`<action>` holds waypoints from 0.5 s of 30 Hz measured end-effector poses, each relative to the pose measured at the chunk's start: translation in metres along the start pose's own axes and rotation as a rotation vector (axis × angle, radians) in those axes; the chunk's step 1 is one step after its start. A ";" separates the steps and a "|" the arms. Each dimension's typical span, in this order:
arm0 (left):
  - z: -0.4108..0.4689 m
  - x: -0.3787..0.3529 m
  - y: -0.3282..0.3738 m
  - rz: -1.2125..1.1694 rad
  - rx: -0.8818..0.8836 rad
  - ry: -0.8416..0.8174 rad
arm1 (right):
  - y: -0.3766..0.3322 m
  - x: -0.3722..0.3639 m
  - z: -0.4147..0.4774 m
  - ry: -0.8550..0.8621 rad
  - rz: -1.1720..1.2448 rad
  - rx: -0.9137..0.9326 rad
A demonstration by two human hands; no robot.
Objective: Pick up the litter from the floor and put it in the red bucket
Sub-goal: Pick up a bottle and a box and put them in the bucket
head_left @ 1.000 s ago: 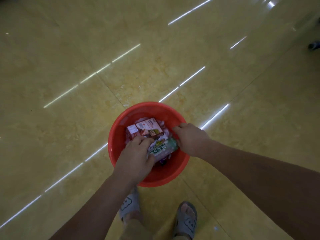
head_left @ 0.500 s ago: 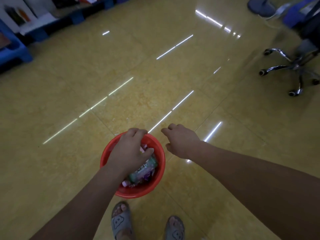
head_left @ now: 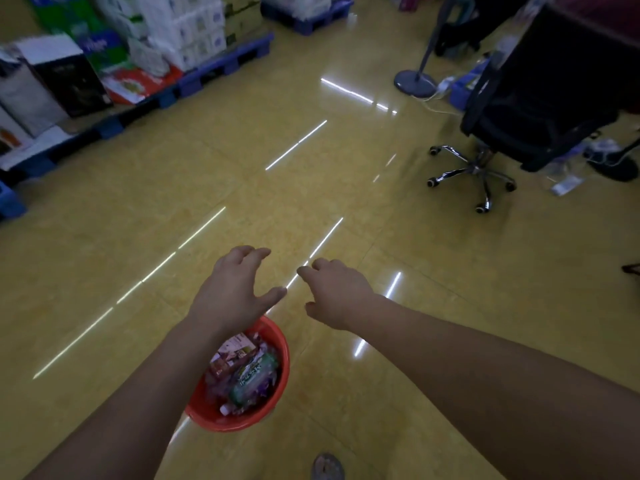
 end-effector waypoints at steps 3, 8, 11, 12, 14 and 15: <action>0.005 0.028 0.009 0.009 -0.044 0.009 | 0.005 0.026 -0.016 0.042 0.005 -0.043; 0.005 0.068 0.030 0.031 -0.143 -0.007 | 0.019 0.060 -0.052 0.086 0.011 -0.159; 0.003 0.090 0.045 0.039 -0.214 -0.019 | 0.029 0.074 -0.078 0.105 0.010 -0.230; 0.001 0.097 0.051 0.042 -0.238 -0.022 | 0.032 0.078 -0.087 0.109 0.015 -0.257; -0.003 0.108 0.063 0.044 -0.284 -0.018 | 0.036 0.086 -0.105 0.121 0.021 -0.315; -0.005 0.114 0.068 0.042 -0.307 -0.015 | 0.038 0.089 -0.115 0.127 0.021 -0.341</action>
Point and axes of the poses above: each hand's wrist, its own z-axis towards the middle knuckle, its own x-axis out of the back of the hand, y = z × x, the point moved 4 cm from there along z, towards the middle knuckle, and after that the axes turned 14 degrees about -x, right-handed, at the moved point
